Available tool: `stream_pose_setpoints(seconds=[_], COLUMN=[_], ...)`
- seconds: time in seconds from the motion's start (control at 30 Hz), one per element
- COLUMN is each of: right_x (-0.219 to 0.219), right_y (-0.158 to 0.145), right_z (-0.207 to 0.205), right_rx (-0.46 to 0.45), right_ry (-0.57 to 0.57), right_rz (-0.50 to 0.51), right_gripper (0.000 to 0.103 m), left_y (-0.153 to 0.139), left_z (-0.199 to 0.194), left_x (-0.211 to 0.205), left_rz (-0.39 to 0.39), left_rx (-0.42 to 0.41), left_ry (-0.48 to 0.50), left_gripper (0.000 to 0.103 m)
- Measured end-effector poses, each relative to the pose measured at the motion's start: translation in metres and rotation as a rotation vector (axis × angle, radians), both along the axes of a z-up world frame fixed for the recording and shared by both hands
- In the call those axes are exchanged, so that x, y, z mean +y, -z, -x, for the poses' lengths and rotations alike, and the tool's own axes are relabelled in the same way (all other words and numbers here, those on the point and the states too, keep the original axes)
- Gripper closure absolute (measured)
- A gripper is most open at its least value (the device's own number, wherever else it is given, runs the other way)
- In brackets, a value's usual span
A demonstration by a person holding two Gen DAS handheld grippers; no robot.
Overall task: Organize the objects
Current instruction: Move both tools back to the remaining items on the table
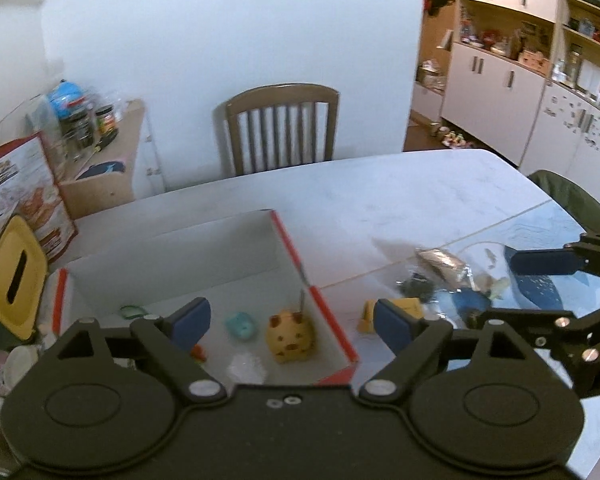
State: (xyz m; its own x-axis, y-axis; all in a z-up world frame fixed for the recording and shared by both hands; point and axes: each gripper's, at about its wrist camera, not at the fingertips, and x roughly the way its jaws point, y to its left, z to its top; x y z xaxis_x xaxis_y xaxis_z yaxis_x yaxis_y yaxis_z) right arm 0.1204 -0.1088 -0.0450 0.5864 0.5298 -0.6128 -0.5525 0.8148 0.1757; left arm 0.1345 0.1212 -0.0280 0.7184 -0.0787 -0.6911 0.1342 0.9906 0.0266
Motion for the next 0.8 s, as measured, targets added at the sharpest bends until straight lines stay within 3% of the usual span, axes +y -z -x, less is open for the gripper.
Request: stream_pose_setpoints(seconds=[0.2, 0.47, 0.8], right_x=[-0.044, -0.097, -0.148], right_y=[0.003, 0.024, 0.065], right_z=[0.013, 0.019, -0.005], right_rx=[-0.003, 0.034, 0.098], right_ry=[0.119, 0.249, 0.247], right_rz=[0.012, 0.014, 0.027], right_gripper=[0.023, 0.021, 0.021], left_y=[0.003, 0.018, 0.051], left_z=[0.005, 0.003, -0.005], left_x=[-0.019, -0.050, -0.085], left_rz=[0.019, 0.006, -0.009], left_rx=[-0.023, -0.005, 0.023], left_ry=[0.054, 0.105, 0.043], left_gripper=[0.001, 0.001, 0.001])
